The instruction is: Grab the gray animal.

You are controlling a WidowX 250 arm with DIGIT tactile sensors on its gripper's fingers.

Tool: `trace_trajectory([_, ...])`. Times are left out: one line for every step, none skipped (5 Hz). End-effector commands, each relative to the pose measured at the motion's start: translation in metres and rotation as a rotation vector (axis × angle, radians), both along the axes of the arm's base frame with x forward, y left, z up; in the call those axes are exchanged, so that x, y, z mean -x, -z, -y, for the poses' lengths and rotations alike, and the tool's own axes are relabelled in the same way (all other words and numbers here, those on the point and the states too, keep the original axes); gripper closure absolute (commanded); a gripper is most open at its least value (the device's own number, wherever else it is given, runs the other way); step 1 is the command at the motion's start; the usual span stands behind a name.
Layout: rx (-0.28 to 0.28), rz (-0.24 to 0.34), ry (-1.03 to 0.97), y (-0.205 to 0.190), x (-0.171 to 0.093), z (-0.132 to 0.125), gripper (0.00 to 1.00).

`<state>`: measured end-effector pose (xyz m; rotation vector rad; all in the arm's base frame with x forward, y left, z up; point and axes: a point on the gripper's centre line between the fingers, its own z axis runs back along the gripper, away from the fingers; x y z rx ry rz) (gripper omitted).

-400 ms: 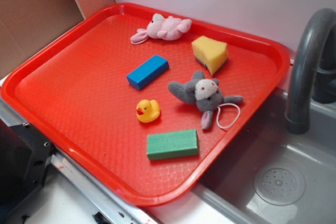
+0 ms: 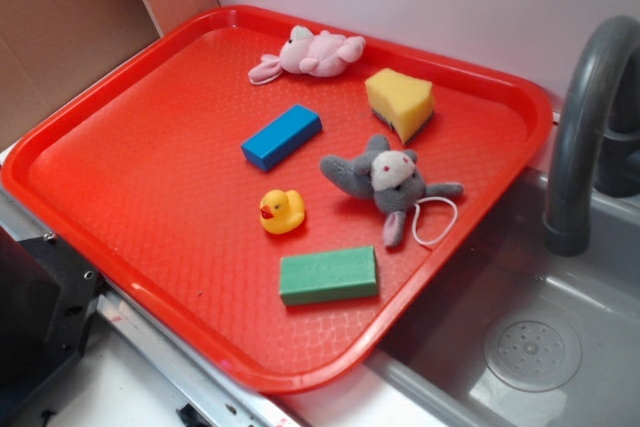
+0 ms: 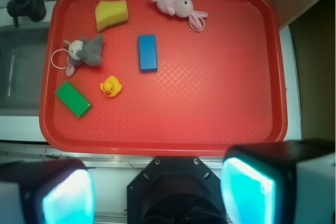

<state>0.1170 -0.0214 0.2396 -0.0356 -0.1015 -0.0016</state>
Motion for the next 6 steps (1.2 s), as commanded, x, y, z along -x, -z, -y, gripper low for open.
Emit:
trace_trajectory([-0.091, 0.028, 0.467, -0.006, -0.058, 0.033, 0.0])
trace_trajectory([-0.149, 0.032, 0.655, -0.001, -0.084, 0.047, 0.0])
trace_trajectory([-0.249, -0.09, 0.92, 0.025, -0.123, 0.07, 0.0])
trace_trajectory([-0.288, -0.205, 1.091, 0.066, -0.148, 0.091, 0.0])
trace_trajectory([-0.304, -0.287, 1.199, 0.102, -0.156, 0.104, 0.0])
trace_trajectory([-0.335, -0.378, 1.318, 0.138, -0.156, 0.122, 0.0])
